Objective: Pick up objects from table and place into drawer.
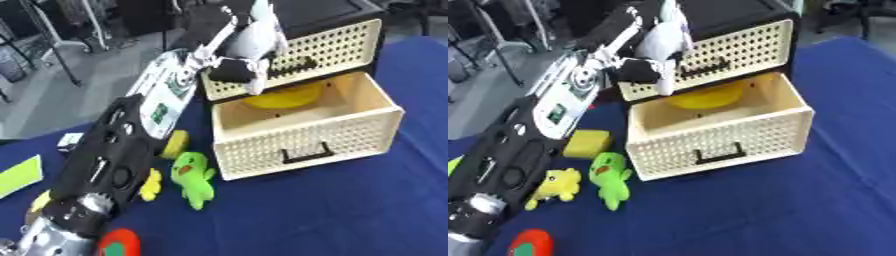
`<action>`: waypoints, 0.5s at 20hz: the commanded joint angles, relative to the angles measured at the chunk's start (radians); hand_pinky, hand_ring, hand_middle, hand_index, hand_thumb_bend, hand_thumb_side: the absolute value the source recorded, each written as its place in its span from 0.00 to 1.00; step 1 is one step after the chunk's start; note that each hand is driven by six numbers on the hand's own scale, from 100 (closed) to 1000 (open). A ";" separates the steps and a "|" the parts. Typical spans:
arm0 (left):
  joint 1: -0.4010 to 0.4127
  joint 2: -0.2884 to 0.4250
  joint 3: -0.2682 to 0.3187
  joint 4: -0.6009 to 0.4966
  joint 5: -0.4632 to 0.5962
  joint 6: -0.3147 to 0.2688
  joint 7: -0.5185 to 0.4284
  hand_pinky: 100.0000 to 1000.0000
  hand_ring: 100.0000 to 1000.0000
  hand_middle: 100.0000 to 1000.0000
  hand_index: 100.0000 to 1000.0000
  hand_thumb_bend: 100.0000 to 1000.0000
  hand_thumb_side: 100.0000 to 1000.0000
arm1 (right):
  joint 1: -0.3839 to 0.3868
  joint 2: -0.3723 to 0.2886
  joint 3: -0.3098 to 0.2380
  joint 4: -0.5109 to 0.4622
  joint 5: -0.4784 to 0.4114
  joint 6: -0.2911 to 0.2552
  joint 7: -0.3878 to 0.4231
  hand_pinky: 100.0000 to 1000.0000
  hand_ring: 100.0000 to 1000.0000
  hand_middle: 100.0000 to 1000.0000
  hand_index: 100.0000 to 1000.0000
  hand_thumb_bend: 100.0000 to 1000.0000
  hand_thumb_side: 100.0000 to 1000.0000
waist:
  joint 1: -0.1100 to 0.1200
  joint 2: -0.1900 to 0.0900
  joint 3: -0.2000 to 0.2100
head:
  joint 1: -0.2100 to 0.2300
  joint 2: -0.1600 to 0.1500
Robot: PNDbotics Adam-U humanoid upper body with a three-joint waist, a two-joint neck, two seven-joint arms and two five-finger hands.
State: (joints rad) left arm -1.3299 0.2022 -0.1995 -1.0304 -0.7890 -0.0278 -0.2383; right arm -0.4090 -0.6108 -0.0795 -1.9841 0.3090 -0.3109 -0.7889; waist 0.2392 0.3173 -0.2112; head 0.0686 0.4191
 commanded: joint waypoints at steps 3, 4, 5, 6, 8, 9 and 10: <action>0.052 -0.018 -0.013 0.102 -0.018 -0.007 -0.097 0.43 0.76 0.77 0.96 0.46 0.53 | -0.007 -0.014 -0.006 -0.016 -0.012 0.003 -0.002 0.41 0.63 0.51 0.77 0.00 0.76 | -0.013 -0.001 -0.001 | -0.003 0.002; 0.053 -0.016 -0.011 0.104 -0.024 -0.001 -0.102 0.45 0.77 0.80 0.99 0.47 0.52 | -0.006 -0.013 -0.006 -0.016 -0.013 0.003 -0.002 0.41 0.63 0.51 0.77 0.00 0.76 | -0.013 -0.002 -0.002 | -0.003 0.004; 0.054 -0.016 -0.008 0.105 -0.031 0.004 -0.105 0.47 0.79 0.82 1.00 0.48 0.52 | -0.006 -0.013 -0.006 -0.016 -0.014 0.003 -0.002 0.41 0.63 0.51 0.77 0.00 0.76 | -0.013 -0.003 -0.003 | -0.004 0.005; 0.056 -0.016 -0.006 0.107 -0.035 0.008 -0.104 0.46 0.79 0.82 1.00 0.48 0.51 | -0.006 -0.013 -0.006 -0.016 -0.014 0.003 -0.001 0.41 0.63 0.51 0.77 0.00 0.76 | -0.013 -0.002 -0.004 | -0.004 0.006; 0.059 -0.016 -0.003 0.111 -0.044 0.014 -0.098 0.46 0.79 0.84 1.00 0.48 0.50 | -0.006 -0.013 -0.006 -0.016 -0.014 0.002 -0.001 0.41 0.63 0.51 0.77 0.00 0.76 | -0.013 -0.002 -0.005 | -0.004 0.008; 0.060 -0.016 -0.003 0.114 -0.049 0.016 -0.094 0.46 0.79 0.84 1.00 0.48 0.50 | -0.006 -0.013 -0.007 -0.016 -0.014 0.002 -0.001 0.41 0.63 0.51 0.77 0.00 0.76 | -0.013 -0.001 -0.005 | -0.003 0.007; 0.060 -0.017 -0.002 0.116 -0.055 0.018 -0.089 0.46 0.79 0.84 1.00 0.49 0.49 | -0.006 -0.013 -0.006 -0.016 -0.014 0.002 0.000 0.41 0.63 0.51 0.77 0.00 0.76 | -0.013 -0.001 -0.006 | -0.003 0.006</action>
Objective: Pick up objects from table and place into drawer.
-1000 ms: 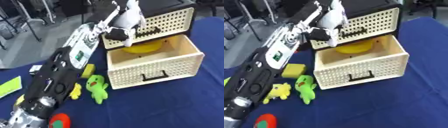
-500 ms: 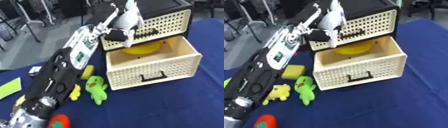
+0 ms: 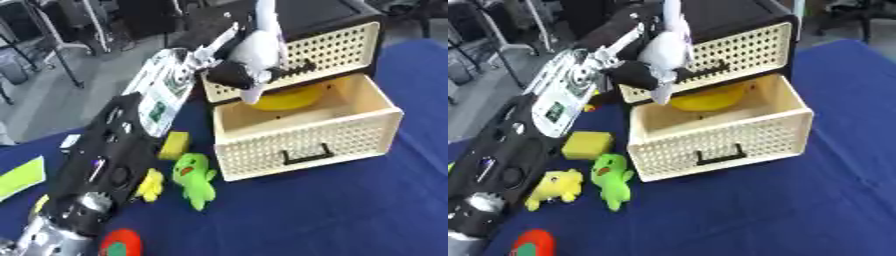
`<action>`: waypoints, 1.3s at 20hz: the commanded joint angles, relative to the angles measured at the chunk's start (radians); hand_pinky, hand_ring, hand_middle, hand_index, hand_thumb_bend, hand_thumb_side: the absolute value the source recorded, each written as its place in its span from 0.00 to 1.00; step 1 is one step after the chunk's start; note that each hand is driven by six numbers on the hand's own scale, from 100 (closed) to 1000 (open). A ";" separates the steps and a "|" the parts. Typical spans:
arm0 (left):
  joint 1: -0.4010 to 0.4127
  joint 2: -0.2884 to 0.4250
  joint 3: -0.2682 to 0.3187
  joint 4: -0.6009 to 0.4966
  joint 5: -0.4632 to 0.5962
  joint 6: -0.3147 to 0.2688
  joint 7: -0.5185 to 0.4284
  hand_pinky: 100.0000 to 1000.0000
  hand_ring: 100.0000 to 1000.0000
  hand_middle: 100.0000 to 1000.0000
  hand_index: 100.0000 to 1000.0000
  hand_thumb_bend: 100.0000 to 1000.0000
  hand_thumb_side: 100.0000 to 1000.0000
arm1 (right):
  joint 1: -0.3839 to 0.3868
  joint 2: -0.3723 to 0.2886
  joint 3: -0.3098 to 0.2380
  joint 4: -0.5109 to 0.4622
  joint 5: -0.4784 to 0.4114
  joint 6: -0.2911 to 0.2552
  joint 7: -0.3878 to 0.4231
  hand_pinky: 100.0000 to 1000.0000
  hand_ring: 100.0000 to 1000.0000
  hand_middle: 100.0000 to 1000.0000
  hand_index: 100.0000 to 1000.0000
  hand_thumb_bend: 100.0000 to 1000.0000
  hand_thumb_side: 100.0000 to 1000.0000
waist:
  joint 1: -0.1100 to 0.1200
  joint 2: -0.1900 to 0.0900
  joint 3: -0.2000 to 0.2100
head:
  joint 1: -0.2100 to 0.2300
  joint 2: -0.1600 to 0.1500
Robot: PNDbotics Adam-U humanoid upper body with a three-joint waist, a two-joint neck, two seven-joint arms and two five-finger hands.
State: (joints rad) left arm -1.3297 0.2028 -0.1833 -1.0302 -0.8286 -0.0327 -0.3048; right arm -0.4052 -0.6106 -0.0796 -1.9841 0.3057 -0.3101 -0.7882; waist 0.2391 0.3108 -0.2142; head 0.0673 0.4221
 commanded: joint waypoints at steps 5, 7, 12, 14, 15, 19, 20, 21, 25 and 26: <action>0.065 -0.020 -0.021 0.118 -0.052 0.016 -0.009 0.58 0.87 0.94 1.00 0.60 0.55 | -0.009 -0.011 -0.005 -0.016 -0.009 0.001 0.000 0.41 0.63 0.51 0.77 0.00 0.76 | -0.013 0.007 -0.005 | 0.000 0.009; 0.068 -0.022 -0.021 0.120 -0.050 0.003 -0.017 0.63 0.91 0.96 1.00 0.69 0.60 | -0.007 -0.010 -0.005 -0.016 -0.008 0.002 0.001 0.41 0.63 0.51 0.77 0.00 0.76 | -0.013 0.008 -0.002 | -0.003 0.013; 0.069 -0.023 -0.021 0.114 -0.019 -0.023 -0.035 0.66 0.92 0.97 1.00 0.82 0.68 | -0.008 -0.009 -0.002 -0.016 -0.011 0.006 0.007 0.41 0.63 0.51 0.77 0.00 0.76 | -0.013 0.007 0.007 | -0.004 0.020; 0.065 -0.018 -0.023 0.105 -0.022 -0.024 -0.031 0.67 0.93 0.97 1.00 0.83 0.70 | -0.007 -0.009 -0.001 -0.016 -0.013 0.007 0.009 0.41 0.63 0.51 0.77 0.00 0.76 | -0.013 0.005 0.012 | -0.005 0.027; 0.064 -0.016 -0.025 0.100 -0.036 -0.021 -0.026 0.67 0.93 0.97 1.00 0.83 0.70 | -0.007 -0.009 -0.001 -0.016 -0.015 0.008 0.010 0.41 0.63 0.51 0.77 0.00 0.76 | -0.013 0.004 0.015 | -0.005 0.028; 0.067 -0.019 -0.020 0.105 -0.084 -0.005 -0.002 0.65 0.92 0.96 1.00 0.78 0.68 | -0.010 -0.009 0.000 -0.016 -0.020 0.008 0.014 0.41 0.63 0.51 0.77 0.00 0.76 | -0.013 0.000 0.018 | -0.001 0.025; 0.068 -0.019 -0.019 0.107 -0.090 -0.004 0.004 0.64 0.91 0.95 1.00 0.78 0.69 | -0.010 -0.010 -0.001 -0.016 -0.020 0.007 0.014 0.41 0.63 0.51 0.77 0.00 0.76 | -0.013 -0.001 0.018 | -0.001 0.025; 0.069 -0.019 -0.015 0.105 -0.092 -0.003 0.012 0.63 0.91 0.94 1.00 0.77 0.69 | -0.008 -0.011 -0.002 -0.016 -0.021 0.007 0.014 0.41 0.63 0.51 0.77 0.00 0.76 | -0.013 -0.002 0.018 | -0.001 0.025; 0.064 -0.012 -0.005 0.073 -0.090 -0.004 0.045 0.60 0.88 0.90 1.00 0.70 0.75 | -0.009 -0.018 -0.002 -0.016 -0.022 0.005 0.013 0.41 0.63 0.51 0.77 0.00 0.76 | -0.013 -0.004 0.023 | -0.001 0.022; 0.063 -0.009 -0.003 0.055 -0.088 -0.004 0.057 0.59 0.87 0.89 1.00 0.70 0.76 | -0.009 -0.020 -0.002 -0.016 -0.023 0.004 0.013 0.41 0.63 0.51 0.77 0.00 0.76 | -0.013 -0.004 0.024 | -0.002 0.022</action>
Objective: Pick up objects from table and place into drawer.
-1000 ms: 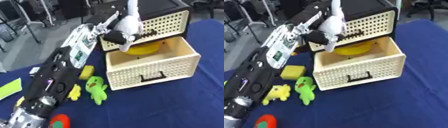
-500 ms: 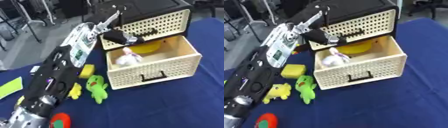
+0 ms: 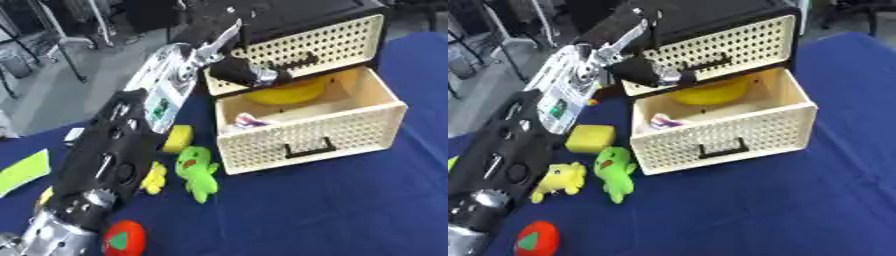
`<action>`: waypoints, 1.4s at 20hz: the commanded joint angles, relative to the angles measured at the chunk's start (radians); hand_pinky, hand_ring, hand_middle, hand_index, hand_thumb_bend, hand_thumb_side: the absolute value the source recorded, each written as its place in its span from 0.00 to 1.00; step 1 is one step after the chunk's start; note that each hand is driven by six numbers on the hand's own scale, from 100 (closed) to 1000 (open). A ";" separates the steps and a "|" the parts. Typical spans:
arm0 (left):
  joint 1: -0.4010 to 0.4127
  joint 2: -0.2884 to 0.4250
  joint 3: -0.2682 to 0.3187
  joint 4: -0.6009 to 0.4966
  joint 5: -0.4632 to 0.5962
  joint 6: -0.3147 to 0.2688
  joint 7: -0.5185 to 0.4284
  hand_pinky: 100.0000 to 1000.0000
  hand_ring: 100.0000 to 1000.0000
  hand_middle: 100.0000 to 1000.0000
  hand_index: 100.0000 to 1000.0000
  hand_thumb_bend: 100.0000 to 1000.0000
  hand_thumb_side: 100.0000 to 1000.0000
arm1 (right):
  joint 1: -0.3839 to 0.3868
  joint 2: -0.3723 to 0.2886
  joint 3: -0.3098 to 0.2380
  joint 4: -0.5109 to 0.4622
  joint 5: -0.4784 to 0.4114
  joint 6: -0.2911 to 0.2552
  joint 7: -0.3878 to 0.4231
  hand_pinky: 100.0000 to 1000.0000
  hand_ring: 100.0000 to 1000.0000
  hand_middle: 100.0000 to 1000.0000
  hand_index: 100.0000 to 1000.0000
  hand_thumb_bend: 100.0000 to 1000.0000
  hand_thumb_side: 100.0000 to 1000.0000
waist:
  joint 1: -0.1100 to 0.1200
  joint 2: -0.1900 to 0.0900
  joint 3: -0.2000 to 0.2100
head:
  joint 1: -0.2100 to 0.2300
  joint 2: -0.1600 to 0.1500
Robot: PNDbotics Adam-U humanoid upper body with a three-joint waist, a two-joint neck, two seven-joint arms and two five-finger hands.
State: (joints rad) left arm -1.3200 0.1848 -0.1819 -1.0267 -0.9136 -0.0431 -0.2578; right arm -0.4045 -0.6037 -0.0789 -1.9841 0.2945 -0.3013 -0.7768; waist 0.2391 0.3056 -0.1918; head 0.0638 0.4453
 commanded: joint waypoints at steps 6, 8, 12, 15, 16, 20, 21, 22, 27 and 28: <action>0.042 0.033 0.010 -0.106 0.073 0.045 0.109 0.48 0.79 0.78 0.90 0.61 0.79 | -0.005 -0.029 -0.002 -0.016 -0.013 -0.009 0.003 0.41 0.63 0.51 0.77 0.00 0.76 | -0.013 -0.002 0.005 | -0.002 0.006; 0.042 0.044 0.012 -0.156 0.108 0.078 0.123 0.38 0.73 0.71 0.82 0.52 0.75 | 0.000 -0.029 -0.003 -0.016 -0.011 -0.007 0.002 0.41 0.63 0.51 0.77 0.00 0.76 | -0.013 -0.004 0.007 | -0.008 0.010; 0.048 0.070 0.011 -0.243 0.193 0.142 0.105 0.33 0.68 0.66 0.79 0.51 0.74 | 0.007 -0.030 -0.007 -0.016 -0.008 -0.001 -0.003 0.41 0.63 0.51 0.77 0.00 0.76 | -0.013 -0.008 0.016 | -0.017 0.017; 0.055 0.094 0.018 -0.308 0.280 0.178 0.086 0.29 0.62 0.60 0.78 0.50 0.76 | 0.013 -0.031 -0.009 -0.016 -0.006 0.001 -0.007 0.41 0.63 0.51 0.77 0.00 0.76 | -0.015 -0.013 0.023 | -0.024 0.018; 0.058 0.101 0.020 -0.330 0.314 0.189 0.079 0.27 0.60 0.58 0.77 0.51 0.71 | 0.015 -0.032 -0.010 -0.016 -0.006 0.002 -0.008 0.41 0.63 0.51 0.77 0.00 0.76 | -0.017 -0.013 0.026 | -0.026 0.018; 0.069 0.134 0.031 -0.432 0.403 0.241 0.070 0.26 0.57 0.56 0.76 0.50 0.69 | 0.019 -0.033 -0.012 -0.016 -0.005 0.001 -0.012 0.41 0.63 0.51 0.77 0.00 0.76 | -0.023 -0.015 0.036 | -0.033 0.024; 0.072 0.142 0.036 -0.459 0.408 0.253 0.074 0.26 0.57 0.56 0.76 0.50 0.69 | 0.020 -0.033 -0.011 -0.016 -0.005 0.000 -0.011 0.41 0.63 0.51 0.77 0.00 0.76 | -0.026 -0.015 0.038 | -0.035 0.026; 0.076 0.149 0.042 -0.484 0.410 0.264 0.080 0.26 0.57 0.55 0.75 0.50 0.69 | 0.020 -0.034 -0.010 -0.016 -0.005 -0.002 -0.011 0.41 0.63 0.51 0.77 0.00 0.76 | -0.027 -0.016 0.040 | -0.036 0.026; 0.112 0.203 0.109 -0.643 0.406 0.335 0.202 0.31 0.61 0.59 0.80 0.49 0.74 | 0.026 -0.053 -0.005 -0.016 -0.001 -0.012 0.004 0.41 0.64 0.52 0.78 0.00 0.75 | -0.043 -0.014 0.062 | -0.043 0.026; 0.123 0.216 0.126 -0.688 0.403 0.355 0.254 0.33 0.61 0.61 0.81 0.47 0.76 | 0.029 -0.060 -0.004 -0.016 0.001 -0.013 0.007 0.41 0.64 0.52 0.78 0.00 0.76 | -0.046 -0.013 0.069 | -0.046 0.027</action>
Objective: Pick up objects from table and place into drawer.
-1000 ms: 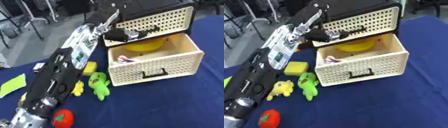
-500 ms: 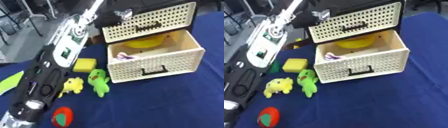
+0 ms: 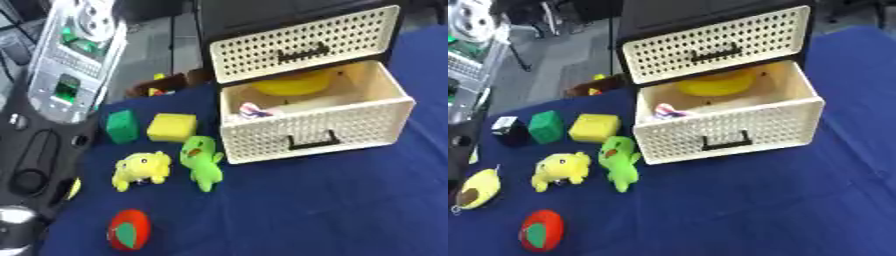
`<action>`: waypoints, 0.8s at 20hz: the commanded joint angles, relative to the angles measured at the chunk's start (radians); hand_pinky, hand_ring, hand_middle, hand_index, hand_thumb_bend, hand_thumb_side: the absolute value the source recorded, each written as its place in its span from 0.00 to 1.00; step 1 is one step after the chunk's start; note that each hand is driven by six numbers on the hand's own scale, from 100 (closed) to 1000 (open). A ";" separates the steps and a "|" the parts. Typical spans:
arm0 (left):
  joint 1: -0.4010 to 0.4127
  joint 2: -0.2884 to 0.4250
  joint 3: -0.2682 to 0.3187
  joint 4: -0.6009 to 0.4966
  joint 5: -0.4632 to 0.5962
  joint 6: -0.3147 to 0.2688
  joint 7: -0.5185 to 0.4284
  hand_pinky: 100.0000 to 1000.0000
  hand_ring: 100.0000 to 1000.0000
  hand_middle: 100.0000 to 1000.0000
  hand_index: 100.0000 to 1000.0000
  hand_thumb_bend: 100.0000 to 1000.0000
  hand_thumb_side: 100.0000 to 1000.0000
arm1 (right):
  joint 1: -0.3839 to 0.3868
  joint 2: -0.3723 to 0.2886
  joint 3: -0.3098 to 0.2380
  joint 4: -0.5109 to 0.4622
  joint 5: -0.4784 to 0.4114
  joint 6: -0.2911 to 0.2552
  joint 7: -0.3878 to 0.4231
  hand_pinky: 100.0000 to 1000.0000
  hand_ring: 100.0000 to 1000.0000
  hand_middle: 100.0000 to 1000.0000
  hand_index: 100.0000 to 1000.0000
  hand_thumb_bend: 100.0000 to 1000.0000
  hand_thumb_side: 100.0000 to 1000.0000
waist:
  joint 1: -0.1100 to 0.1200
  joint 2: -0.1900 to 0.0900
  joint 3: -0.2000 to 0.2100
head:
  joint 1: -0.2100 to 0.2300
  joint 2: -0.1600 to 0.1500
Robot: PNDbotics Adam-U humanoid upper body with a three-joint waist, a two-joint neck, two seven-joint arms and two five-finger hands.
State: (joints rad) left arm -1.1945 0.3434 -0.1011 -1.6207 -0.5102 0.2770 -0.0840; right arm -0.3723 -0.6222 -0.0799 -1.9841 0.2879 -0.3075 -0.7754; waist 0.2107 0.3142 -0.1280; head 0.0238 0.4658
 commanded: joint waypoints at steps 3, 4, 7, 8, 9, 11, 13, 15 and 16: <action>0.046 0.103 0.084 -0.232 0.063 0.075 0.270 0.38 0.65 0.66 0.85 0.38 0.81 | 0.000 -0.071 -0.001 -0.016 0.013 -0.014 0.018 0.41 0.64 0.52 0.78 0.00 0.76 | -0.029 -0.020 0.031 | -0.020 0.009; 0.070 0.124 0.093 -0.278 0.083 0.080 0.331 0.40 0.67 0.68 0.87 0.34 0.82 | 0.003 -0.084 0.000 -0.016 0.017 -0.016 0.024 0.41 0.64 0.52 0.78 0.00 0.76 | -0.034 -0.019 0.041 | -0.026 0.010; 0.145 0.186 0.114 -0.365 0.132 0.055 0.494 0.44 0.70 0.72 0.91 0.25 0.84 | 0.017 -0.125 0.000 -0.016 0.035 -0.019 0.055 0.41 0.64 0.53 0.78 0.00 0.77 | -0.049 -0.018 0.073 | -0.044 0.016; 0.175 0.210 0.117 -0.373 0.145 0.029 0.545 0.44 0.71 0.72 0.92 0.25 0.84 | 0.023 -0.142 0.000 -0.016 0.042 -0.016 0.073 0.41 0.64 0.53 0.78 0.00 0.77 | -0.053 -0.018 0.085 | -0.050 0.017; 0.203 0.230 0.118 -0.376 0.157 0.003 0.585 0.45 0.71 0.73 0.93 0.25 0.86 | 0.028 -0.157 -0.002 -0.016 0.049 -0.013 0.090 0.40 0.64 0.53 0.78 0.00 0.78 | -0.057 -0.018 0.096 | -0.056 0.019; 0.266 0.266 0.116 -0.379 0.172 -0.052 0.646 0.46 0.72 0.74 0.93 0.30 0.89 | 0.041 -0.194 -0.004 -0.016 0.062 0.000 0.142 0.40 0.64 0.54 0.77 0.00 0.81 | -0.066 -0.018 0.117 | -0.063 0.021; 0.327 0.292 0.111 -0.379 0.183 -0.109 0.680 0.48 0.74 0.74 0.94 0.37 0.93 | 0.050 -0.233 -0.004 -0.016 0.069 0.016 0.210 0.40 0.64 0.55 0.77 0.00 0.85 | -0.073 -0.019 0.131 | -0.066 0.025; 0.404 0.306 0.111 -0.379 0.168 -0.164 0.681 0.47 0.74 0.73 0.93 0.47 0.92 | 0.065 -0.288 -0.001 -0.016 0.078 0.032 0.315 0.39 0.66 0.57 0.77 0.00 0.90 | -0.083 -0.020 0.145 | -0.067 0.028; 0.444 0.307 0.112 -0.379 0.158 -0.182 0.673 0.46 0.73 0.73 0.92 0.49 0.92 | 0.074 -0.317 0.001 -0.016 0.081 0.036 0.377 0.39 0.66 0.57 0.76 0.00 0.91 | -0.088 -0.021 0.152 | -0.068 0.028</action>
State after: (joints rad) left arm -0.7461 0.6095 0.0026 -1.9871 -0.3459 0.1246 0.5841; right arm -0.2928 -0.8738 -0.0733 -1.9841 0.3540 -0.2779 -0.4561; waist 0.1305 0.3143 0.0259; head -0.0410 0.4892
